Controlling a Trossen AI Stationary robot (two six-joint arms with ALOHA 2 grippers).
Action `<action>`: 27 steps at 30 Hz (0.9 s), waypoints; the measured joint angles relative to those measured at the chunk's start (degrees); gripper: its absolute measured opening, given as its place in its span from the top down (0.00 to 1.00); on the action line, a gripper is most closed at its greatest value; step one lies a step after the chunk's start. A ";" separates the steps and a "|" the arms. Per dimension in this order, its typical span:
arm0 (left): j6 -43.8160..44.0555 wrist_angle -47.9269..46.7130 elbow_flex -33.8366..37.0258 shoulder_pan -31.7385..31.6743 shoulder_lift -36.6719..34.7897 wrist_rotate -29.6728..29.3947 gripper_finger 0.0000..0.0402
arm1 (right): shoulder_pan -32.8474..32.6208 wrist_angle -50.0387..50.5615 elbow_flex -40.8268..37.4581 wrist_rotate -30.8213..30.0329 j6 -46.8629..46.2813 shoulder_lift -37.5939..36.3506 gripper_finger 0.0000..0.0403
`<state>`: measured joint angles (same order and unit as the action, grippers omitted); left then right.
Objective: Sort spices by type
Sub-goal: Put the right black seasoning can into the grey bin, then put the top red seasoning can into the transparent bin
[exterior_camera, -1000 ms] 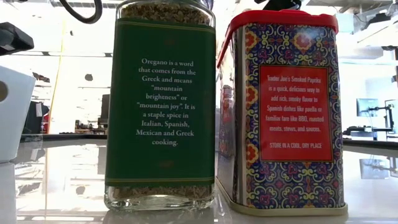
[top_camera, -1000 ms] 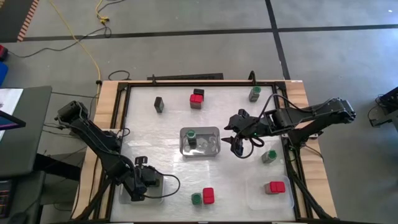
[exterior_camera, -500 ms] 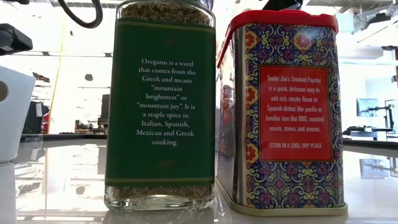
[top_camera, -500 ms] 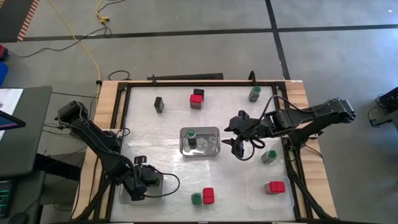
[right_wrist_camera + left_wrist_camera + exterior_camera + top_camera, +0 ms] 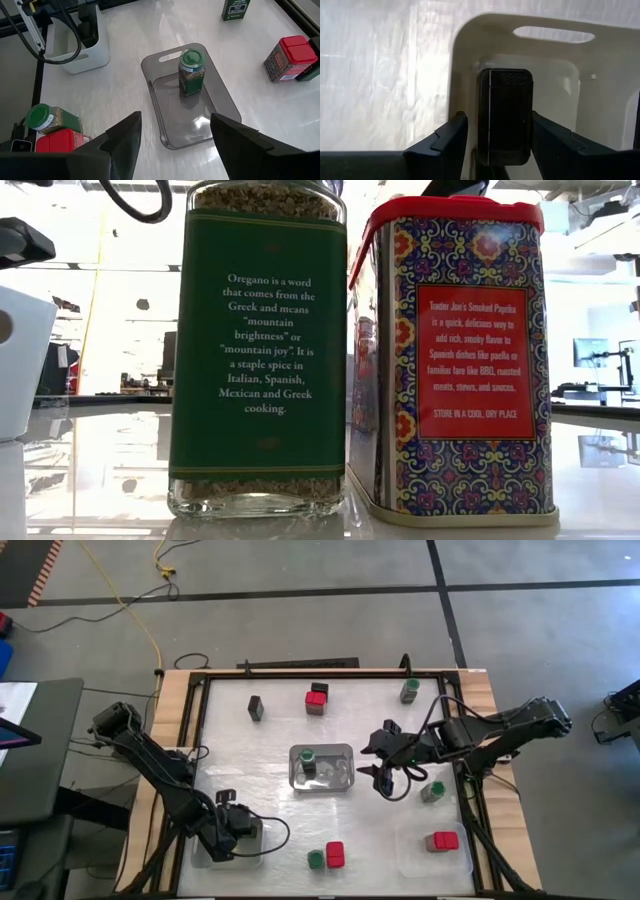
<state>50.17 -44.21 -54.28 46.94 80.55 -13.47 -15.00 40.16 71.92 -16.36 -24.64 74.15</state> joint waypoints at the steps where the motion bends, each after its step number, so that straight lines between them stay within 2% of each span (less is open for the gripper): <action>1: -0.02 -0.08 0.00 0.00 0.00 0.00 0.52 | 0.00 0.00 0.00 0.00 -0.01 0.00 0.34; 19: -0.23 -0.48 -0.02 0.00 0.00 0.02 0.52 | 0.00 -0.02 0.00 0.00 0.00 0.00 0.34; 27: -0.85 -7.24 -4.30 0.00 0.00 -1.97 0.52 | 0.00 -0.01 0.00 0.00 0.02 0.00 0.34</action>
<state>49.32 -51.45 -58.58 46.94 80.55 -15.44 -15.00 40.15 71.92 -16.36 -24.62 74.15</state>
